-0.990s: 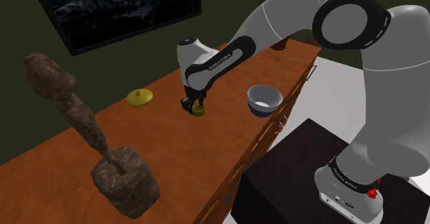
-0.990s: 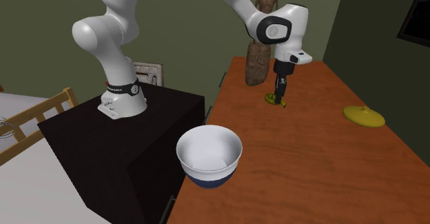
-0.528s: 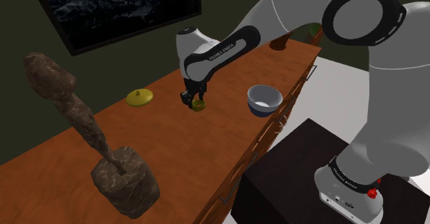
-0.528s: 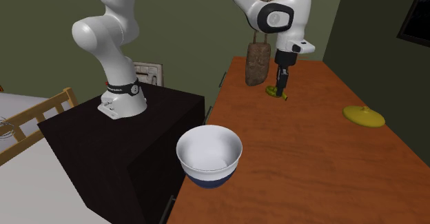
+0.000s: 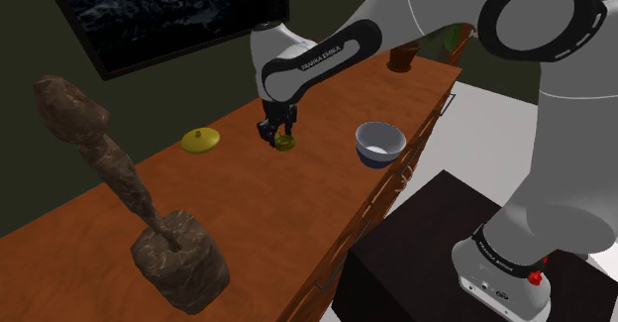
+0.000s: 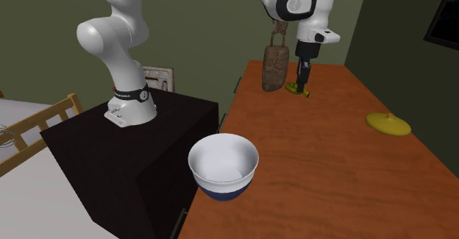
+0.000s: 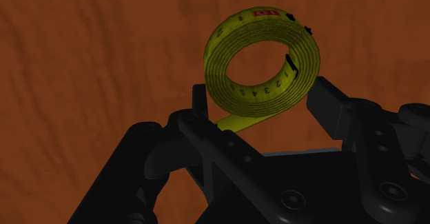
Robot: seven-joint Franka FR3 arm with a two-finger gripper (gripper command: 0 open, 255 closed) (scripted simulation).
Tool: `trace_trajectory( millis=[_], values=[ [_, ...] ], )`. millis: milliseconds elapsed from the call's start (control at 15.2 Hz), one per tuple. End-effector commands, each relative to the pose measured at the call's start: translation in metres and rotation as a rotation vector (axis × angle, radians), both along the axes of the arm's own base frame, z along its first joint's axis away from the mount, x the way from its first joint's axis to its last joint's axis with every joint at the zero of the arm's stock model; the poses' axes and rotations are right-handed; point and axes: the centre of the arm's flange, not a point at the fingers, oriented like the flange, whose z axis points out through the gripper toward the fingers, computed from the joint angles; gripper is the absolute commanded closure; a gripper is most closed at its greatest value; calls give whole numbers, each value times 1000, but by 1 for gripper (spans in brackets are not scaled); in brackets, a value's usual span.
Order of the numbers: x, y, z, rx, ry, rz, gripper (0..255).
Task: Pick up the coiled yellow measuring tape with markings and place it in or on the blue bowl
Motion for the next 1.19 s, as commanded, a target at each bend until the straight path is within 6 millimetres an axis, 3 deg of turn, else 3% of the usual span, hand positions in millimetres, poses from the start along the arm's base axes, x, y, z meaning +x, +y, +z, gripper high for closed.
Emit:
trace_trajectory(
  millis=[0,1122],
  values=[
    [-4,-12,4,0,0,0,255],
    [-78,-224,8,0,0,0,255]
  ],
)
